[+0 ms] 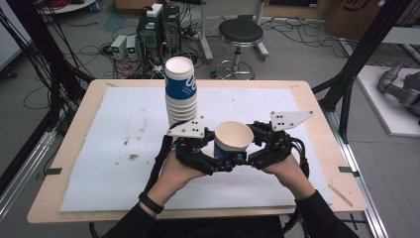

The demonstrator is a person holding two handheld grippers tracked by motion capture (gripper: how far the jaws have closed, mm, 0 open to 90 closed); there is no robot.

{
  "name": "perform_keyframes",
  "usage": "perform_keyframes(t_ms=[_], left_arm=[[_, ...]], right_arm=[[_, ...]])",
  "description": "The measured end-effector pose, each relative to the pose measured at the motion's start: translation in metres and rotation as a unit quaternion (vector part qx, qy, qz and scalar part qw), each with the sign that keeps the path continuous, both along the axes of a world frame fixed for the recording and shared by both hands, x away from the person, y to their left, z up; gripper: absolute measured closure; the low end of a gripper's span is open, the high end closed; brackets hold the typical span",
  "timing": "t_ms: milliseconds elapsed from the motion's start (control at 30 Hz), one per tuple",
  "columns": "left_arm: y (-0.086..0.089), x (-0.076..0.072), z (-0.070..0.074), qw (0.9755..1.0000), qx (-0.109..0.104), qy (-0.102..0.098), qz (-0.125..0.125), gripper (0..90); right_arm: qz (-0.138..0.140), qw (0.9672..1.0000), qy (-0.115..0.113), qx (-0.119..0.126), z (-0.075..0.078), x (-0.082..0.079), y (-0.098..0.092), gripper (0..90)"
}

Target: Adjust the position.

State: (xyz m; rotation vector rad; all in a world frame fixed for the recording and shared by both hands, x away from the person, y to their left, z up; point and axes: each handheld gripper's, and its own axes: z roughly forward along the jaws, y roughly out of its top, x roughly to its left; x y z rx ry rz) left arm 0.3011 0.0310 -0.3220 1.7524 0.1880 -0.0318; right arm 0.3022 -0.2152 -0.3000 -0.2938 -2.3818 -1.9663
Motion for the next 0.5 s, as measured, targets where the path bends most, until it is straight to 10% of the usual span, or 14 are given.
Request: perform_keyframes(t_ms=[500], left_arm=[[-0.0027, -0.0007, -0.0029, 1.0, 0.003, -0.003, 0.001, 27.1]], right_arm=[[-0.003, 0.9996, 0.009, 0.025, 0.0022, 0.0, -0.0031, 18.4]])
